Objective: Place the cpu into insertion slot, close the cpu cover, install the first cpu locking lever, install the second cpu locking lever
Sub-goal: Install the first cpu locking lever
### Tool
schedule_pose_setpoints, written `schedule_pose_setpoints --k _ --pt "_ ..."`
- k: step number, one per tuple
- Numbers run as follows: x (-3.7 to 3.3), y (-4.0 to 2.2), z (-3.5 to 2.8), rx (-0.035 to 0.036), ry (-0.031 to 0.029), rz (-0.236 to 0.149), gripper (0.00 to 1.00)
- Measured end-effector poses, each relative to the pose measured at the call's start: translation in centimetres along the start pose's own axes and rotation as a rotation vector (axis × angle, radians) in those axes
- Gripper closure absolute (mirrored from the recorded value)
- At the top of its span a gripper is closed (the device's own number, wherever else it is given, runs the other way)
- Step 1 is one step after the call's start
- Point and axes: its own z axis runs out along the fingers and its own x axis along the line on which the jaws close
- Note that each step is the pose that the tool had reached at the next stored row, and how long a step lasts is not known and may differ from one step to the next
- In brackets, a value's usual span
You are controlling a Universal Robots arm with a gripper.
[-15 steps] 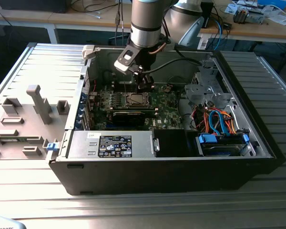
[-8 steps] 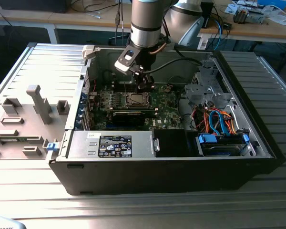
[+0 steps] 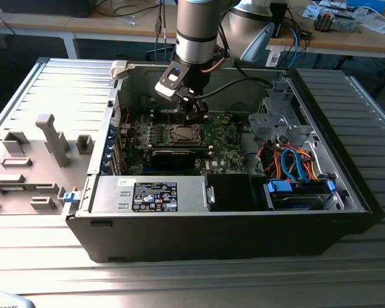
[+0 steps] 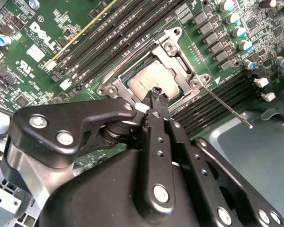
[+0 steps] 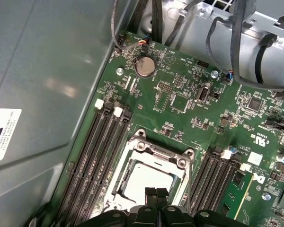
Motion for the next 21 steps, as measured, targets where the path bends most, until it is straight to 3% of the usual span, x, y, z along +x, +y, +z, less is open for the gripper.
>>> schedule_pose_setpoints --k 21 --pt "0.0 0.0 0.0 0.0002 -0.0017 -0.071 0.89"
